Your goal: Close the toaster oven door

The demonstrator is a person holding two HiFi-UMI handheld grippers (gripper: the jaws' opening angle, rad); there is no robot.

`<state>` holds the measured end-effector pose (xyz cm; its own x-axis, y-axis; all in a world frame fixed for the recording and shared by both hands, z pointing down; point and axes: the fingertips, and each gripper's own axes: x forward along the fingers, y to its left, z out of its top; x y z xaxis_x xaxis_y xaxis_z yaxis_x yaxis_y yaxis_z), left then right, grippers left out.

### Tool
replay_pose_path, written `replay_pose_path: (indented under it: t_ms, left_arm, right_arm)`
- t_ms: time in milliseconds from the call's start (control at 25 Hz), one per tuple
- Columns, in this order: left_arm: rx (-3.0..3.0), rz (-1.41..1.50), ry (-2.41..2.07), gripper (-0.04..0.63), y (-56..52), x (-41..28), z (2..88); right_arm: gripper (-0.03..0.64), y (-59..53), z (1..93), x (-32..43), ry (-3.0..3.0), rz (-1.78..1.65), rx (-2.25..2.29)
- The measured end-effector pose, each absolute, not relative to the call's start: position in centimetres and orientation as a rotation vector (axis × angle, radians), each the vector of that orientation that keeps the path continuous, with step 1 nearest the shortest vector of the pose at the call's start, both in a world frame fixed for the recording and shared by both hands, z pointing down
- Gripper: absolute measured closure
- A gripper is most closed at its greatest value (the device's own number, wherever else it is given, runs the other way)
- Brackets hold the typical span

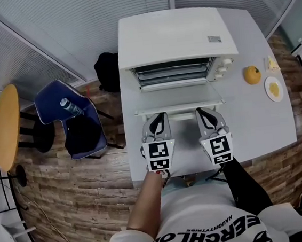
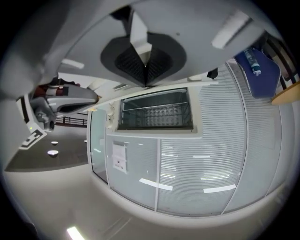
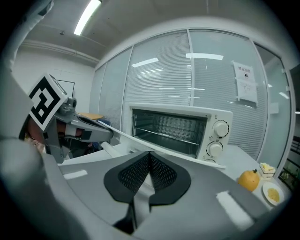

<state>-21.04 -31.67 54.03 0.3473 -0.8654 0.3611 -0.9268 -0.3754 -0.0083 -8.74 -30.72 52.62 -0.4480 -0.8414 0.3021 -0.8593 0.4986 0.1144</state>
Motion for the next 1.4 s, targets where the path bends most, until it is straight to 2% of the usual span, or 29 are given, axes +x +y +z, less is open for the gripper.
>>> replay_pose_path:
  t_ms: [1000, 1400]
  left_arm:
    - [2.57, 0.416, -1.726, 0.538, -41.5, -20.1, 45.7]
    - [2.591, 0.357, -1.653, 0.539, -44.0, -19.5, 44.8]
  right_arm:
    - [0.615, -41.0, 44.8, -8.8, -2.411, -0.028, 1.556]
    - [0.614, -43.5, 43.9, -9.2, -2.483, 0.068, 1.5]
